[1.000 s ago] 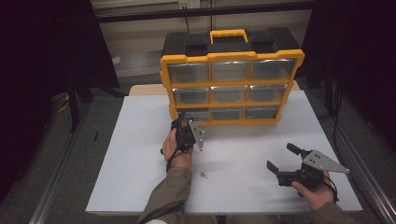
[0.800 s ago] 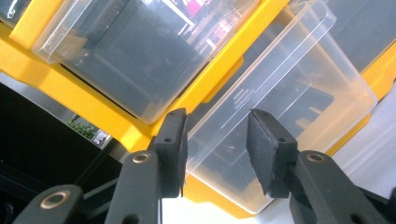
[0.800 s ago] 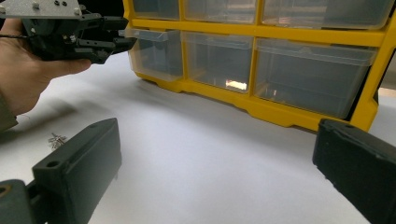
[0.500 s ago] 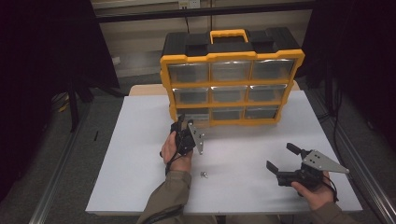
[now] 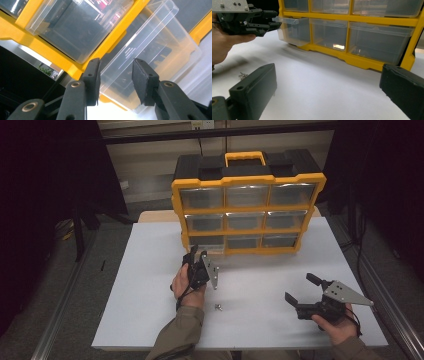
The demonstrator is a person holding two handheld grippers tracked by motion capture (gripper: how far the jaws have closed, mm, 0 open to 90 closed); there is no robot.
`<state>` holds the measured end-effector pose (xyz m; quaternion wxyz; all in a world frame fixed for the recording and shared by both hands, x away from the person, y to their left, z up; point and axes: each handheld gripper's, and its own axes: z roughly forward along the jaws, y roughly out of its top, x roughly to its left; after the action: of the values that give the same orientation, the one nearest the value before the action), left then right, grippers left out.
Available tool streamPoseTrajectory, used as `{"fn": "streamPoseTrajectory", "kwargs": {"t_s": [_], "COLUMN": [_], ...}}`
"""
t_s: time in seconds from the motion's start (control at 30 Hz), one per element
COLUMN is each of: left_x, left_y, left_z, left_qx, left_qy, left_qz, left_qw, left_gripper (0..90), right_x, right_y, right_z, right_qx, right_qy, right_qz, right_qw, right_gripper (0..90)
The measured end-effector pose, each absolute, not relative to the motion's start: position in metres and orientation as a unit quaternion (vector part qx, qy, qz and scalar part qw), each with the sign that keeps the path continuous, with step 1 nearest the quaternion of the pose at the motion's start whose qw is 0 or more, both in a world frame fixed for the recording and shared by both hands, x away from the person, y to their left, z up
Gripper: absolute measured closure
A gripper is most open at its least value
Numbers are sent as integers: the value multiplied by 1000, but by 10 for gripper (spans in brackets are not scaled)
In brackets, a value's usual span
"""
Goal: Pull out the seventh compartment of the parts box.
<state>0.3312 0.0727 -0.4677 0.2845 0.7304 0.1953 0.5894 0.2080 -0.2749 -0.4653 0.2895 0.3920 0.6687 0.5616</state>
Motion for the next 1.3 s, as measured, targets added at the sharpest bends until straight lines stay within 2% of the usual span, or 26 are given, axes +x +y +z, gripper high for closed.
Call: {"fn": "streamPoseTrajectory", "kwargs": {"t_s": [1.3], "left_x": [313], "left_y": [73], "left_z": [-467], "left_qx": [730], "left_qy": [186], "left_qz": [592], "left_qw": [285], "left_gripper": [590], "right_x": [208], "right_y": [-274], "right_z": [-466], "right_qx": [390], "right_qy": [668], "right_qz": [565], "right_qw": [288], "right_gripper": [12]}}
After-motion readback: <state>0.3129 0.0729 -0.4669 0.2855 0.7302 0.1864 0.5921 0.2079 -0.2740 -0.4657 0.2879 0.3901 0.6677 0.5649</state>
